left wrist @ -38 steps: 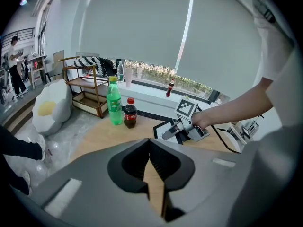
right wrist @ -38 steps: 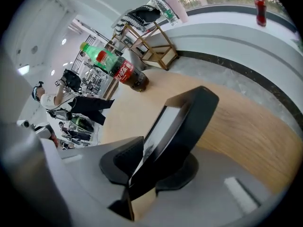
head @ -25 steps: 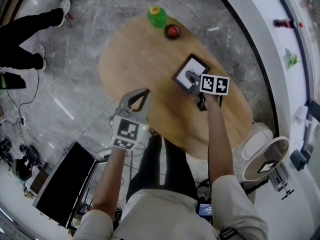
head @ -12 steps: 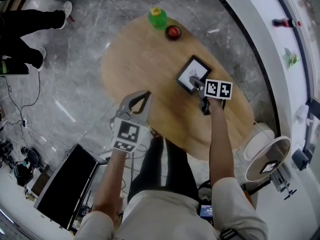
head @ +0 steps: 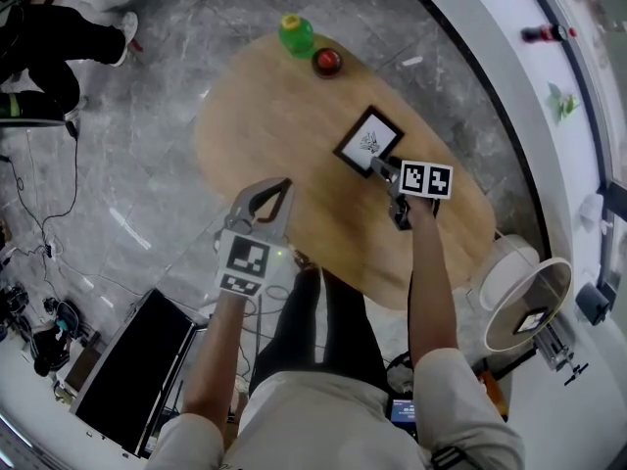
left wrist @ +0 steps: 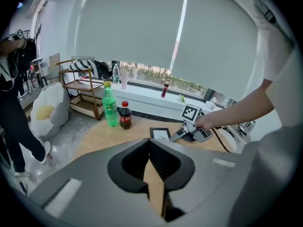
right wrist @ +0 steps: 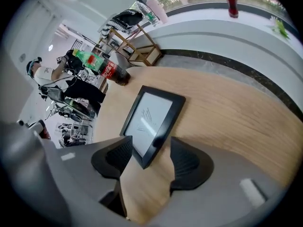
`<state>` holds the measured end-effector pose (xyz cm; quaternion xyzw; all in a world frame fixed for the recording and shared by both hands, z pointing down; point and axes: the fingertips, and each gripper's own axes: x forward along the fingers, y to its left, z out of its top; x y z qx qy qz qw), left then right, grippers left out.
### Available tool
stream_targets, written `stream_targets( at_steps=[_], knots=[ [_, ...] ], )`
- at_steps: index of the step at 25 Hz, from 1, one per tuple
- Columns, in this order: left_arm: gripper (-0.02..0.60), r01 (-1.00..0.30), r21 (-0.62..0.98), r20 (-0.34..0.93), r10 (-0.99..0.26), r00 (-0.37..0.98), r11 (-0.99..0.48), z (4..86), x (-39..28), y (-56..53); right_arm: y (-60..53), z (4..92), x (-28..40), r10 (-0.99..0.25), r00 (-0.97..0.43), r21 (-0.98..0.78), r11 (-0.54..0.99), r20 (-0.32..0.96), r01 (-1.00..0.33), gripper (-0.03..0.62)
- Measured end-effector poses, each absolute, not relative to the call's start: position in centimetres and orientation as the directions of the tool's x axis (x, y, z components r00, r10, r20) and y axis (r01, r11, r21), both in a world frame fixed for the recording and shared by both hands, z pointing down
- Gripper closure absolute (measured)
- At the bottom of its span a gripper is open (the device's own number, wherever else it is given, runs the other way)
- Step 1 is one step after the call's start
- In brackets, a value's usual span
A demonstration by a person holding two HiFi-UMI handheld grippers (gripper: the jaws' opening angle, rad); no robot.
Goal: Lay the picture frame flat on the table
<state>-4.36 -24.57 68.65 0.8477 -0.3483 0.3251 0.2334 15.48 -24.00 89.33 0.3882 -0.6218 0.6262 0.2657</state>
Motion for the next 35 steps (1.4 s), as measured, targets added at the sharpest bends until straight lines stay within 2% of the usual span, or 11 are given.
stream_targets(
  at_steps=[4, 9, 16, 23, 35],
  knots=[
    [0.571, -0.749, 0.158, 0.705, -0.458, 0.542, -0.643, 67.6, -4.6, -24.4, -23.4, 87.8, 15.9, -0.16, -0.544, -0.56, -0.076, 0.824, -0.825, 0.352],
    [0.572, -0.769, 0.147, 0.679, -0.502, 0.536, -0.622, 65.1, -5.0, -24.4, -23.1, 83.5, 17.1, -0.19, -0.465, -0.467, 0.035, 0.865, -0.883, 0.35],
    [0.571, -0.788, 0.129, 0.632, -0.563, 0.533, -0.601, 61.1, -5.7, -24.2, -24.1, 75.1, 18.0, -0.316, -0.395, -0.36, 0.165, 0.863, -0.918, 0.367],
    [0.571, -0.798, 0.088, 0.561, -0.632, 0.534, -0.597, 55.2, -7.0, -23.0, -23.7, 64.2, 17.7, -0.512, -0.294, -0.174, 0.27, 0.807, -0.947, 0.452],
    [0.571, -0.786, 0.012, 0.451, -0.698, 0.556, -0.618, 45.9, -8.1, -17.1, -17.3, 46.7, 15.9, -0.747, -0.267, -0.03, 0.315, 0.609, -0.949, 0.585]
  ],
)
